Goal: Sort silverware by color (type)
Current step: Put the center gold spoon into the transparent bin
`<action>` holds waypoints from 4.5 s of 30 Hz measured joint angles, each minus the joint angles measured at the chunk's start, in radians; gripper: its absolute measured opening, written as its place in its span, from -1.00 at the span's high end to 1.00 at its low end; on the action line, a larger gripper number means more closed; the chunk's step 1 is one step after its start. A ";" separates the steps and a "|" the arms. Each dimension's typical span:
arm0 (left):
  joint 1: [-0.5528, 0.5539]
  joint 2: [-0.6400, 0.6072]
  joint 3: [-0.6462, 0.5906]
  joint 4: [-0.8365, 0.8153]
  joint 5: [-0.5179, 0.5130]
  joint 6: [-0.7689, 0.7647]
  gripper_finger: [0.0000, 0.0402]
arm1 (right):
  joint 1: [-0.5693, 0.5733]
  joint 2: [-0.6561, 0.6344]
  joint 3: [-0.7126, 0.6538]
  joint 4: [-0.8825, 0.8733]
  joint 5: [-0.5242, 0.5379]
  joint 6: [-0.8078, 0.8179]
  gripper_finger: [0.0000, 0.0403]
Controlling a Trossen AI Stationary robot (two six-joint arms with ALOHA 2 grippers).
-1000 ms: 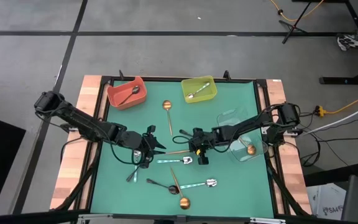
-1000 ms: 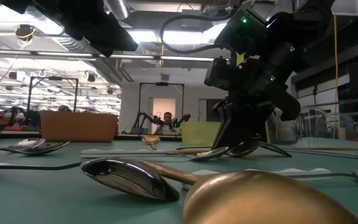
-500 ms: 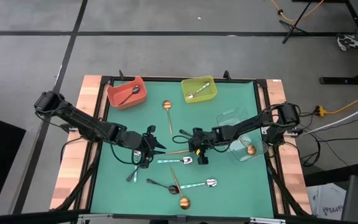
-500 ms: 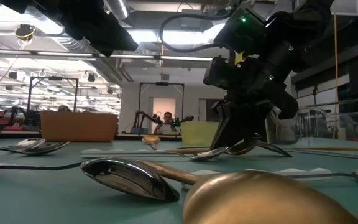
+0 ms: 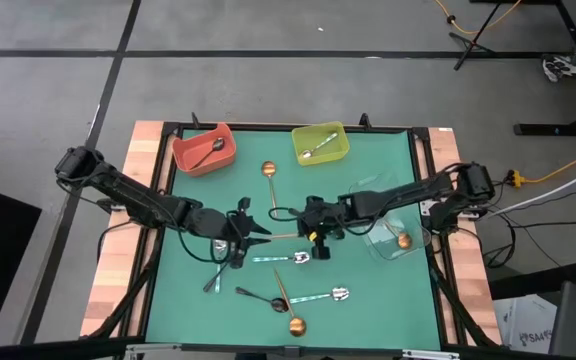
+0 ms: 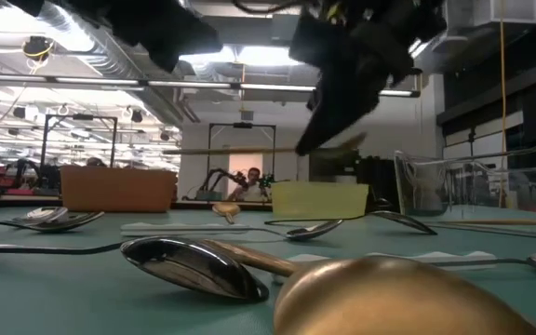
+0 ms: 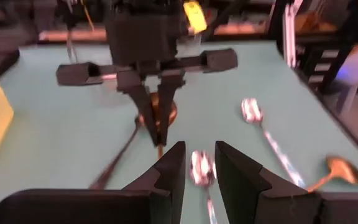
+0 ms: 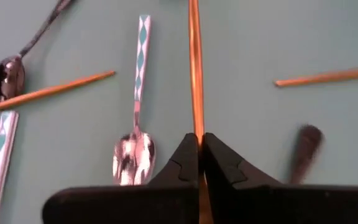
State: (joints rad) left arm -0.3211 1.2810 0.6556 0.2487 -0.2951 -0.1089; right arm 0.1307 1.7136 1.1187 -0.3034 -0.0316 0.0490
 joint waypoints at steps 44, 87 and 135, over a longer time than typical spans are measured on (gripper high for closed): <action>0.049 0.000 0.000 0.104 -0.045 0.091 0.60 | 0.001 -0.588 0.196 -0.866 0.450 0.370 1.00; 0.049 0.001 0.000 0.103 -0.044 0.090 0.60 | 0.621 -0.592 -0.122 -1.201 0.713 1.475 1.00; 0.049 0.001 0.000 0.102 -0.044 0.094 0.60 | 0.295 -0.678 -0.414 -0.874 0.299 1.324 1.00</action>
State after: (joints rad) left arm -0.2726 1.2816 0.6556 0.3504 -0.3393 -0.0151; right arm 0.4256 1.0352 0.7044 -1.1775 0.2677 1.3729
